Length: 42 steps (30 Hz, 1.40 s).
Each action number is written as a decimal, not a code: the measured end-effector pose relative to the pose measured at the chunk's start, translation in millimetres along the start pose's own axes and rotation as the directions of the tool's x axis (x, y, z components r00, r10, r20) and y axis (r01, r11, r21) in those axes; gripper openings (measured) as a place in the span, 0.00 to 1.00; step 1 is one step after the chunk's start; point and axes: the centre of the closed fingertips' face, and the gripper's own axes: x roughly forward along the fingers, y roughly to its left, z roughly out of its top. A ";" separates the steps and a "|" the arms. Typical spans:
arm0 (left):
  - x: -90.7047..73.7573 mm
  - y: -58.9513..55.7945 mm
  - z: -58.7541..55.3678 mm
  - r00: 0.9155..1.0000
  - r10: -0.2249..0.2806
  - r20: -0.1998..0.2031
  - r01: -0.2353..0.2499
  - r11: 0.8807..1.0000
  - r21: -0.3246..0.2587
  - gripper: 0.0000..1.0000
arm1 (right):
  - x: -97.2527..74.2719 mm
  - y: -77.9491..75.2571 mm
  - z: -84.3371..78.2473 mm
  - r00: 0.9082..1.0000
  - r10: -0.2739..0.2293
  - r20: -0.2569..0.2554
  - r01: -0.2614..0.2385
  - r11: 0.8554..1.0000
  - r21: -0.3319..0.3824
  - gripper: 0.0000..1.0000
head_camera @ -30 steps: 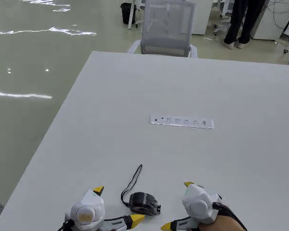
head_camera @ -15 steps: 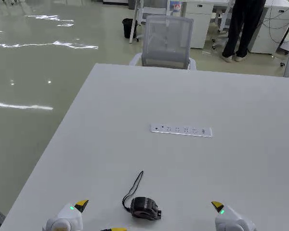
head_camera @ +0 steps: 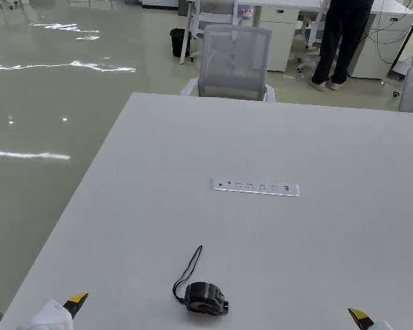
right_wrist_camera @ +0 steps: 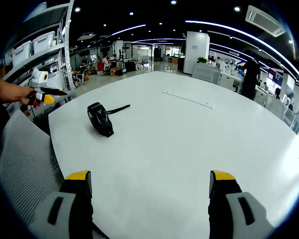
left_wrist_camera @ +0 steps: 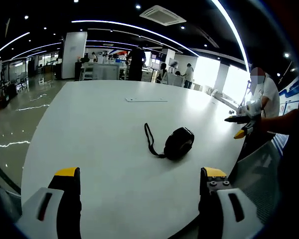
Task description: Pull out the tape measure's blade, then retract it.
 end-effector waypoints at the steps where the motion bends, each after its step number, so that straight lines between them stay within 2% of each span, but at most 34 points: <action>1: -2.5 2.5 -0.7 1.000 0.001 0.000 -0.001 1.000 0.001 0.99 | -4.3 -2.2 -3.1 1.000 -0.003 -0.002 0.003 1.000 0.006 1.00; 5: -14.2 6.7 -1.5 1.000 -0.005 0.013 0.005 1.000 0.021 0.99 | -21.1 -10.5 -12.7 1.000 -0.014 0.001 0.014 1.000 0.024 1.00; 6: -17.9 8.0 -3.5 1.000 -0.012 0.011 0.011 1.000 0.025 0.99 | -26.3 -11.5 -13.7 1.000 -0.009 0.018 0.008 0.999 0.033 1.00; 8: -22.9 8.2 -5.9 0.999 -0.040 0.024 0.040 0.999 0.023 0.99 | -32.5 -13.2 -20.4 1.000 -0.009 0.010 0.008 0.999 0.038 1.00; 11: -28.0 13.2 -16.0 0.999 -0.029 -0.018 0.030 0.999 0.027 0.99 | -40.2 -14.7 -28.7 1.000 -0.013 -0.003 0.013 0.999 0.037 1.00; 15: -35.7 16.1 -19.8 1.000 -0.025 -0.013 0.026 0.999 0.023 0.99 | -49.3 -18.7 -37.8 1.000 -0.026 -0.006 0.027 0.999 0.045 1.00; 18: -37.4 18.7 -25.4 0.999 -0.021 -0.030 0.021 1.000 0.016 0.99 | -49.9 -19.5 -39.2 1.000 -0.024 0.000 0.024 0.999 0.042 1.00; 21: -38.6 19.0 -24.5 0.999 -0.014 -0.029 0.014 1.000 0.019 0.99 | -52.5 -16.6 -35.9 1.000 -0.017 0.004 0.017 1.000 0.026 1.00; 25: -38.3 17.8 -21.8 1.000 -0.005 -0.014 0.005 1.000 0.012 0.99 | -51.6 -15.6 -41.4 1.000 -0.011 -0.027 0.010 1.000 -0.004 1.00; 31: -38.1 12.4 -21.4 1.000 -0.022 -0.013 0.022 1.000 0.019 0.99 | -56.5 -21.8 -42.4 0.999 -0.030 -0.026 0.030 1.000 0.003 1.00; 34: -37.8 6.5 -23.5 0.998 -0.057 -0.028 0.057 0.998 0.008 0.99 | -59.5 -23.1 -43.8 0.999 -0.032 -0.028 0.033 0.999 0.006 1.00; 36: -36.5 5.7 -23.8 0.998 -0.059 -0.038 0.059 0.998 0.017 0.99 | -60.8 -23.2 -45.3 0.999 -0.030 -0.025 0.030 1.000 0.005 1.00; 42: -33.5 7.2 -16.1 0.998 -0.058 -0.027 0.058 0.998 0.008 0.99 | -65.0 -24.3 -48.8 0.999 -0.033 -0.029 0.033 0.999 0.006 1.00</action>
